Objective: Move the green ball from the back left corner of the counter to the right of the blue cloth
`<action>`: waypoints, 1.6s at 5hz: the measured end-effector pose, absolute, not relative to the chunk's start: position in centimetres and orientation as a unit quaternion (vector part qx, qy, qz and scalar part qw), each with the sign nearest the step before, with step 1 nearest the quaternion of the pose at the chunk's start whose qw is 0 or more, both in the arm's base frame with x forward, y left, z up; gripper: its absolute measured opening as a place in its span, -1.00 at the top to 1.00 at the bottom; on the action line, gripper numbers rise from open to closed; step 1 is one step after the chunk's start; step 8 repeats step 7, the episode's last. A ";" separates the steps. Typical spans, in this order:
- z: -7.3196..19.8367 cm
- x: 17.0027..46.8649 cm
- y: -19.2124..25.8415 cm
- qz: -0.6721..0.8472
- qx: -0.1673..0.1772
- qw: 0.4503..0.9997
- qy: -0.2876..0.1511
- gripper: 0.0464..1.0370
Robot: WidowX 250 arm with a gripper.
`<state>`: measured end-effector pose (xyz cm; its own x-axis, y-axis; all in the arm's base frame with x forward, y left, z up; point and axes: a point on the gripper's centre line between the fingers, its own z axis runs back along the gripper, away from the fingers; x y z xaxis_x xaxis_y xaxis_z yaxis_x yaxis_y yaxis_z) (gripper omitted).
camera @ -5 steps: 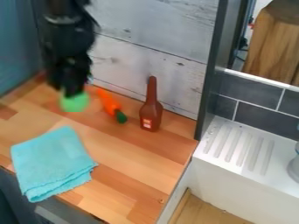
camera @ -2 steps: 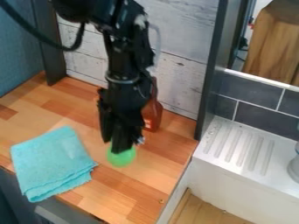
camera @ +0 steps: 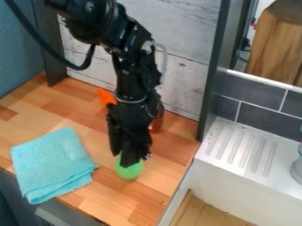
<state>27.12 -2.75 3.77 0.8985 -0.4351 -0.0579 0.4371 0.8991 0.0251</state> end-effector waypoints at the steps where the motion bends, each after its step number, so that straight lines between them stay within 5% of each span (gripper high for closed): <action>1: 3.7 27.7 -2.8 -0.223 0.028 0.974 0.030 0.09; 3: 4.0 27.0 -2.5 -0.214 0.034 0.974 0.060 -0.92; 6: 13.8 31.6 -0.9 -0.156 0.015 0.987 -0.032 -0.93; 8: 13.8 34.5 -0.6 -0.138 0.011 0.990 -0.017 -0.93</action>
